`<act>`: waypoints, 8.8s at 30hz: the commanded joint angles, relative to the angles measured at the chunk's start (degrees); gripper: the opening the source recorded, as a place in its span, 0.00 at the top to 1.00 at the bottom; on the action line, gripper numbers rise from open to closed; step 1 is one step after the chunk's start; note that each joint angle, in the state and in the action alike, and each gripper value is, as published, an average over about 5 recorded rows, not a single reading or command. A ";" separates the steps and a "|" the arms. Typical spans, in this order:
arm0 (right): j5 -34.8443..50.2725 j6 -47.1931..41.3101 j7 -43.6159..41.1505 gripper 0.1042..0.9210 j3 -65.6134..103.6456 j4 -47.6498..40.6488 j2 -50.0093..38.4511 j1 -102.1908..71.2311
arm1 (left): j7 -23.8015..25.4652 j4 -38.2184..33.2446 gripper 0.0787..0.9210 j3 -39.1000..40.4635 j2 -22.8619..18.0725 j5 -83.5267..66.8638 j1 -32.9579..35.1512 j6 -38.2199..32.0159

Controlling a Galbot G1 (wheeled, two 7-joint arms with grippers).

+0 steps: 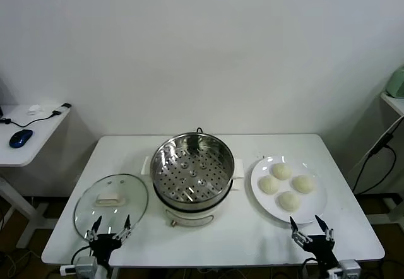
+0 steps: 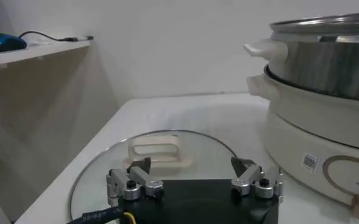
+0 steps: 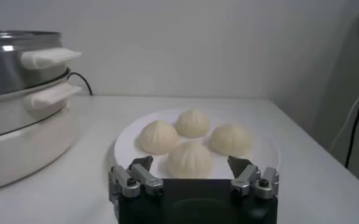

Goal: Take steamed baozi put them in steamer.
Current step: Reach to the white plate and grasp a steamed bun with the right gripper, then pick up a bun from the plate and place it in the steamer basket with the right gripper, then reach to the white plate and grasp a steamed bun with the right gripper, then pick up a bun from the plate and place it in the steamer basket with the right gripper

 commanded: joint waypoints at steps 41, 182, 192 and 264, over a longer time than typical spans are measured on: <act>-19.12 3.49 -76.61 0.12 -98.59 -65.36 -12.24 110.42 | 0.03 0.85 0.12 1.36 -0.57 -0.67 -0.98 -1.84; 14.63 2.28 -61.09 0.12 -144.20 -34.09 -21.49 143.62 | -1.06 2.81 0.12 3.62 -1.02 0.74 -1.54 -4.80; 11.37 -11.48 -52.72 0.12 -131.81 -32.67 -24.55 122.94 | -1.05 3.06 0.12 3.08 -0.99 0.73 -1.83 -4.80; 44.46 -24.76 -40.36 0.34 -125.63 -29.97 13.94 138.86 | -1.01 2.31 0.12 3.90 -1.80 2.53 -1.26 -5.63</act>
